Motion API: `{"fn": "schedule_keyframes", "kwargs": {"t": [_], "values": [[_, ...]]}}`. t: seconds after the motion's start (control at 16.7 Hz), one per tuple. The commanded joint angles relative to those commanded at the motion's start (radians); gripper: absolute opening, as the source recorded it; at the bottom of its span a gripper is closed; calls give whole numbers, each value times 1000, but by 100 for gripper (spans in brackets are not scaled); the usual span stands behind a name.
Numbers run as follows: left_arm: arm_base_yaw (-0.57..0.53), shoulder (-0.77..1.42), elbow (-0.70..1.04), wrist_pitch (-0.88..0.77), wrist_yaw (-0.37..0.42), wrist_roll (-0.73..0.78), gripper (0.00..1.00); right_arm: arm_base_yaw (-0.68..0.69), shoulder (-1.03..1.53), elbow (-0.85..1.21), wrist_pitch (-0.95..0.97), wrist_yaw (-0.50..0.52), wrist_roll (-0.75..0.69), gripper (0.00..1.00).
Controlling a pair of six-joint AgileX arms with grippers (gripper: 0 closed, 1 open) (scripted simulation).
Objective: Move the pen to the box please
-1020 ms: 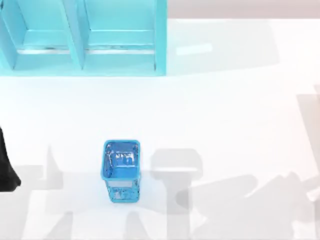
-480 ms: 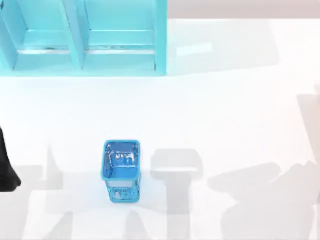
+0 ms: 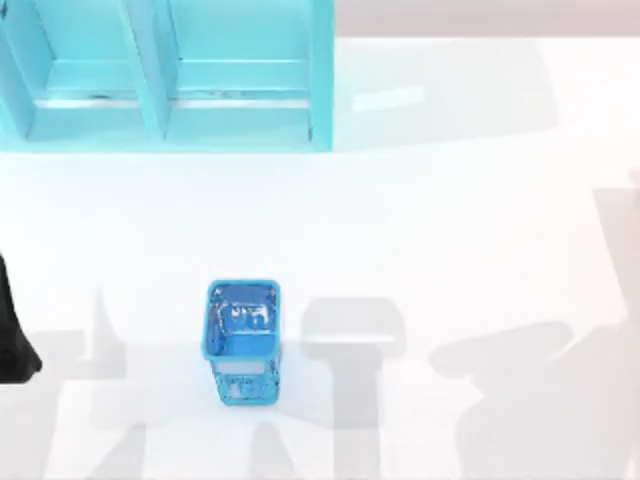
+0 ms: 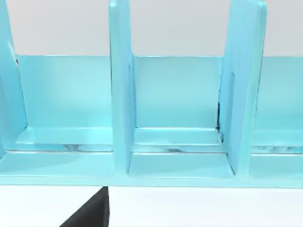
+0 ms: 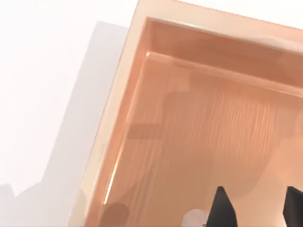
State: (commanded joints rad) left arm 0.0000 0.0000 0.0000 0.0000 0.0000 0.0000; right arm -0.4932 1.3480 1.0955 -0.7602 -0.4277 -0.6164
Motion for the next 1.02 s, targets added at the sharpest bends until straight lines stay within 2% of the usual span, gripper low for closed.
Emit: {"fn": "schedule_keyframes", "kwargs": {"t": [0.66,1.02], "values": [[0,0,0,0,0,0,100,0,0,0,0,0,0,98],[0,0,0,0,0,0,100,0,0,0,0,0,0,100]]}}
